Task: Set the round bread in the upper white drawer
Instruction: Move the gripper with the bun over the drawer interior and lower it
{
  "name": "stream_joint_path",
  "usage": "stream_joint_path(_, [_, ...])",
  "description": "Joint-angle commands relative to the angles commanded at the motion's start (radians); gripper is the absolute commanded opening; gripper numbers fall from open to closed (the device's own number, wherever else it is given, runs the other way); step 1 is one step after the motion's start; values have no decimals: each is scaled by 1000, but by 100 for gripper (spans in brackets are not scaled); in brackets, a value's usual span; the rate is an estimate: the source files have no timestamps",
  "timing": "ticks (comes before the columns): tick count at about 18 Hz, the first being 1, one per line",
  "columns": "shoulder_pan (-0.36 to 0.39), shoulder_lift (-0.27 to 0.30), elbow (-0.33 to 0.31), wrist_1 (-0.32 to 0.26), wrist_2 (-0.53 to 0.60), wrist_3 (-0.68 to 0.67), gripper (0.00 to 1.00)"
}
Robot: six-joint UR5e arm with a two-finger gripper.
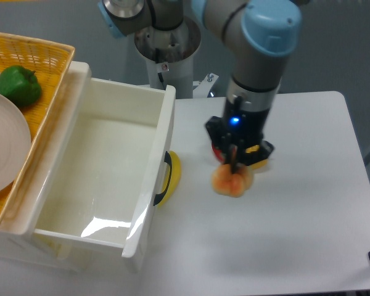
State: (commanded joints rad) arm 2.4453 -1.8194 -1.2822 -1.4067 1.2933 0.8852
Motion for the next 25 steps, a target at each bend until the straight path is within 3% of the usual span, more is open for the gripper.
stream_joint_path(4, [-40,38,-37,2,-32,-32,0])
stream_joint_path(9, [-115,42,-48,2,-54,-140,0])
stream_joint_path(12, [-155,42,-58,2,-66,-160,12])
stream_joint_path(14, [-199,43,-78,2,-72,-192,22])
stream_joint_path(16, [-224,45,-95,2,-68,-198,50])
stream_joint_path(18, [-230,43,-98,2,-62,-203,100])
stream_joint_path(25, [-239,45,-98,-6,-63,-222,100])
